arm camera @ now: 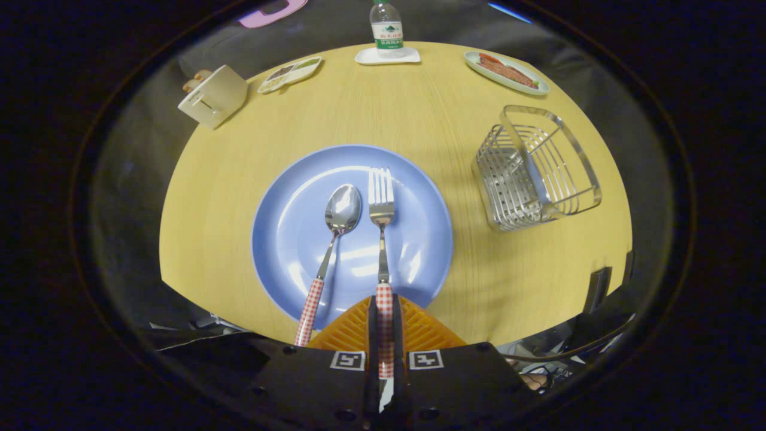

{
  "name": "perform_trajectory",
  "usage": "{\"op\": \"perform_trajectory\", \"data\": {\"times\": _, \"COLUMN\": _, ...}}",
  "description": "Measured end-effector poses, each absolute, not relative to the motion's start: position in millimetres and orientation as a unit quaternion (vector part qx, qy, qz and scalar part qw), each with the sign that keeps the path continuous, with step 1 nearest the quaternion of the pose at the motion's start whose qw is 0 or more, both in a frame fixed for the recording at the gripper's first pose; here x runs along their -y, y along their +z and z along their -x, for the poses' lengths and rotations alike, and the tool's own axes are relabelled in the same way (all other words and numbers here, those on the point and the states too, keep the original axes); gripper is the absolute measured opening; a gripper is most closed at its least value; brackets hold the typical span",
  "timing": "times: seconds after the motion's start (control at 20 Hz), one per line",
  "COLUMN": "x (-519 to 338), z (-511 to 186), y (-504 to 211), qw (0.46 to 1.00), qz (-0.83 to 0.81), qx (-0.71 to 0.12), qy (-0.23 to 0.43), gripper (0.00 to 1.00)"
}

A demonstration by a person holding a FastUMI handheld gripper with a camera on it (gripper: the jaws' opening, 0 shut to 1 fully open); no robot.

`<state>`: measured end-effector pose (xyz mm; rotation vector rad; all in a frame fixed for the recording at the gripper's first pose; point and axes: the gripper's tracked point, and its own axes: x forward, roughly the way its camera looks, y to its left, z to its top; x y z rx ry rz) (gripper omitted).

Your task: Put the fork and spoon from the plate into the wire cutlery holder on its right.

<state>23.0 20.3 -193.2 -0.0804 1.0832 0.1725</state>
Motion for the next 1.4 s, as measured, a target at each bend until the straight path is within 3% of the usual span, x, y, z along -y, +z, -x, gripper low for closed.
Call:
{"op": "perform_trajectory", "data": {"times": 0.2, "x": 7, "z": -9, "y": -136, "qw": 0.851, "qz": 0.069, "qx": -0.512, "qy": 0.093, "gripper": 0.13}}
{"op": "perform_trajectory", "data": {"times": 0.5, "x": 76, "z": -19, "y": -69, "qw": 0.838, "qz": 0.084, "qx": -0.536, "qy": 0.053, "gripper": 0.13}}
{"op": "perform_trajectory", "data": {"times": 0.8, "x": 132, "z": -42, "y": -87, "qw": 0.752, "qz": 0.144, "qx": -0.641, "qy": 0.045, "gripper": 0.12}}
{"op": "perform_trajectory", "data": {"times": 1.15, "x": 124, "z": -73, "y": -107, "qw": 0.666, "qz": 0.222, "qx": -0.707, "qy": 0.082, "gripper": 0.12}}
{"op": "perform_trajectory", "data": {"times": 1.4, "x": 115, "z": -95, "y": -119, "qw": 0.646, "qz": 0.236, "qx": -0.720, "qy": 0.089, "gripper": 0.12}}
